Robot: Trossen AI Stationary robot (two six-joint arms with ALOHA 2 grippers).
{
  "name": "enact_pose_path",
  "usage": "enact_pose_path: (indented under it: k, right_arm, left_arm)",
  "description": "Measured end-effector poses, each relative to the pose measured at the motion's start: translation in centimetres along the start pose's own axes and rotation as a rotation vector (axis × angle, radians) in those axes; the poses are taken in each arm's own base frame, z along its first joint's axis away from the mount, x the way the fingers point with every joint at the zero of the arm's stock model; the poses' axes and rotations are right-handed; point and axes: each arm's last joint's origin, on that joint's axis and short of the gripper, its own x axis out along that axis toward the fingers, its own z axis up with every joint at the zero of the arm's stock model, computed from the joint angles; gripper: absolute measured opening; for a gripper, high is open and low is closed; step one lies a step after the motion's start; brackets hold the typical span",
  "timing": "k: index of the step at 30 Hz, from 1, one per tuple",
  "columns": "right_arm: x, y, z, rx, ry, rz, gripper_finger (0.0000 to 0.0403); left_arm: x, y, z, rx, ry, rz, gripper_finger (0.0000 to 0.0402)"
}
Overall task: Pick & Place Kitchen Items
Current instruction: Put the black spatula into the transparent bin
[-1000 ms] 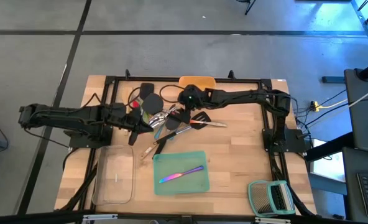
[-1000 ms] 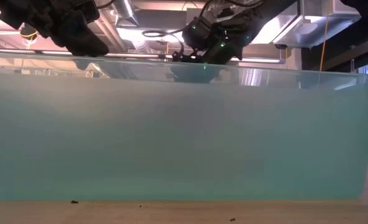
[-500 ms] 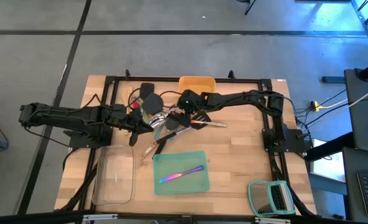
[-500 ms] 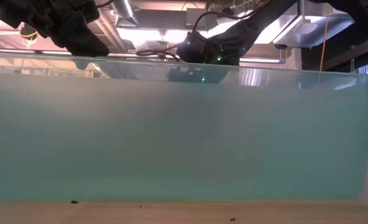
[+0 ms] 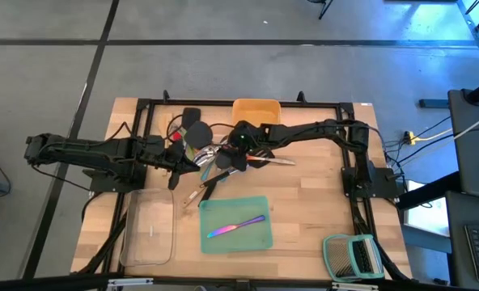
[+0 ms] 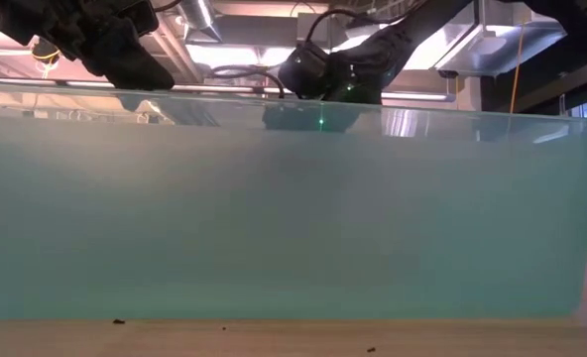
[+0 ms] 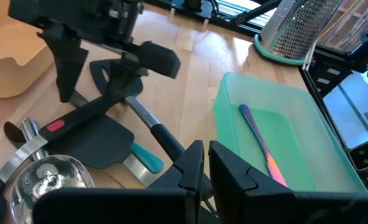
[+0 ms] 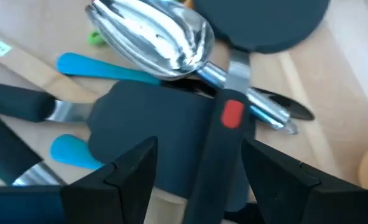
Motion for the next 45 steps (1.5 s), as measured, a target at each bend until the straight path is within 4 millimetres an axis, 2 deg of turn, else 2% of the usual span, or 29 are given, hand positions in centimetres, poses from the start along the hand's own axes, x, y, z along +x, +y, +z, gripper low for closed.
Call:
enact_pose_path:
  k: [6,13,24,33,40,45]
  right_arm:
    - [0.6,-0.2,-0.3,-0.001,0.005,-0.025,0.0234]
    - [2.5,-0.2,-1.4,0.003,0.033,-0.005,0.0234]
    - [3.0,-0.7,-1.6,0.052,0.023,-0.011,0.0227]
    - [3.5,-1.1,-1.8,0.09,0.027,-0.011,0.0186]
    - [3.4,-1.3,-1.9,0.16,0.033,-0.02,0.0111]
    - [3.4,-1.4,-1.9,0.165,0.035,-0.021,0.0108]
  left_arm:
    - [0.0,0.0,0.0,0.0,0.0,0.0,0.002]
    - [0.0,0.0,0.0,0.0,-0.001,0.0,0.002]
    - [0.0,0.0,0.0,0.002,-0.002,0.004,0.002]
    - [0.0,0.0,0.0,0.001,-0.002,0.004,0.002]
    - [0.0,0.0,0.0,0.002,-0.002,0.004,0.002]
    - [0.0,0.0,0.0,0.009,-0.002,0.004,0.002]
